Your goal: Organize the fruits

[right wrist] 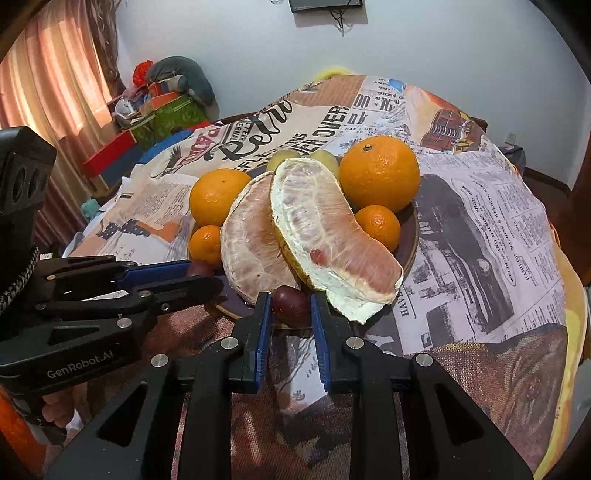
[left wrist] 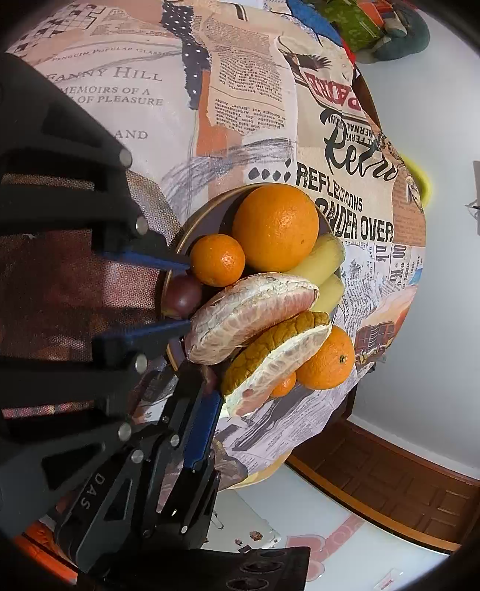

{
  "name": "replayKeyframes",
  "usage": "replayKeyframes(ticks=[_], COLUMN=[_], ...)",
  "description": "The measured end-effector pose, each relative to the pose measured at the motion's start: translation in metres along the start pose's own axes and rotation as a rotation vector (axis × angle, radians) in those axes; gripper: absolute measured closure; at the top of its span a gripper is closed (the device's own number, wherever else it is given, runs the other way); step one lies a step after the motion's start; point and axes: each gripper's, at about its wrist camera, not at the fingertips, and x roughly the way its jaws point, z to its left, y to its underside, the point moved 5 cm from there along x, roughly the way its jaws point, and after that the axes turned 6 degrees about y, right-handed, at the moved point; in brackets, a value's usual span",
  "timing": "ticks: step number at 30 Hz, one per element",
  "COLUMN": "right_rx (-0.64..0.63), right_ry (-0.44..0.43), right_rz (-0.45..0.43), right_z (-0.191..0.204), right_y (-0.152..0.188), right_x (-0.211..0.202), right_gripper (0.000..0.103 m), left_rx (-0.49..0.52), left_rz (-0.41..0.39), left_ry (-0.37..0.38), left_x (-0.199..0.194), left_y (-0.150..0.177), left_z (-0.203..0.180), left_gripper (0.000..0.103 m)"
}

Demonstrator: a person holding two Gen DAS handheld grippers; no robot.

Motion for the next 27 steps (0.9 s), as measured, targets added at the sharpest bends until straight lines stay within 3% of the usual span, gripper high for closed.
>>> replayKeyframes(ticks=[7,11,16,24,27], right_rx=[0.013,0.013,0.007,0.043,0.035], right_ry=[-0.001,0.002,0.057,0.056,0.056], right_rz=[0.003,-0.038,-0.161,-0.405,-0.491], right_z=[0.0,-0.001,-0.001,0.001,0.011], right_y=[0.001,-0.005,-0.022,-0.046,-0.046], right_x=[-0.008,-0.028,-0.076,-0.178,-0.215], right_gripper=[0.079,0.079,0.079,0.079,0.079], left_rx=[-0.008,-0.005,0.006,0.073,0.104], left_rz=[-0.017,-0.07,-0.187,-0.424,-0.516], left_ry=[-0.019,-0.038,-0.055,-0.077,-0.086], left_x=[-0.013,-0.038,-0.09,-0.19,-0.227], left_y=[0.001,-0.002,-0.015,-0.032,-0.03], left_z=[0.002,-0.001,-0.014,-0.052,-0.071], left_gripper=[0.07,0.07,0.07,0.07,0.061])
